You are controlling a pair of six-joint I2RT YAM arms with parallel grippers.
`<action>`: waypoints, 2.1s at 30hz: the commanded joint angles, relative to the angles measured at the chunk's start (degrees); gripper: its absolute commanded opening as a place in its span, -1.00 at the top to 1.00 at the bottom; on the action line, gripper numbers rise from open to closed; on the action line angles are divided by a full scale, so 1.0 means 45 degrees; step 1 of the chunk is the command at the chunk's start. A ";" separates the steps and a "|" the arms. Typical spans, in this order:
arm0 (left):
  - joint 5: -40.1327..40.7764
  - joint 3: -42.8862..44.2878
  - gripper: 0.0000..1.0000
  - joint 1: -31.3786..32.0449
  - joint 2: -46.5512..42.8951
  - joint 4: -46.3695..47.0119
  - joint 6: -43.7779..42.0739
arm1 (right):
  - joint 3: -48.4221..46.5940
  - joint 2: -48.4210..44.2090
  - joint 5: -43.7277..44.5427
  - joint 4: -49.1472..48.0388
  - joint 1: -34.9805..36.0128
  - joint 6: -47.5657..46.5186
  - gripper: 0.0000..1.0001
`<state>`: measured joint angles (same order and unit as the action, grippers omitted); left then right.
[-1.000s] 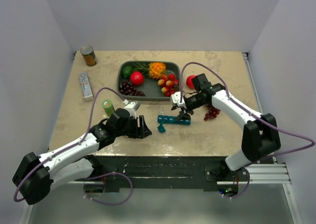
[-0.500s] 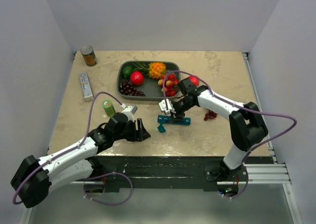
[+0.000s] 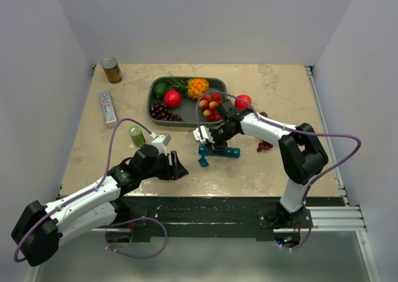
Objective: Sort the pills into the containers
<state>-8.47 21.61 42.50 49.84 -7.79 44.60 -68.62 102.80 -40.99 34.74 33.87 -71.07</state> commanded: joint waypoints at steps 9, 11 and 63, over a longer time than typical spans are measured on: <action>0.0105 -0.0192 -0.29 0.0048 -0.0276 0.0423 0.0206 | -0.0532 0.0338 0.0105 -0.0045 0.0169 -0.0008 0.35; 0.0085 -0.0172 -0.29 0.0067 -0.0256 0.0423 0.0206 | -0.0532 0.0377 0.0086 -0.0006 0.0169 -0.0047 0.38; -0.1711 -0.1773 -0.31 0.0048 0.0876 0.5225 0.1064 | -0.0241 -0.2025 0.5942 0.2299 0.1106 0.2724 1.00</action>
<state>-14.50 15.16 42.52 53.10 7.33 47.53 -69.14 95.53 -23.44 42.41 37.10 -64.66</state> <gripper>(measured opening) 0.656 0.112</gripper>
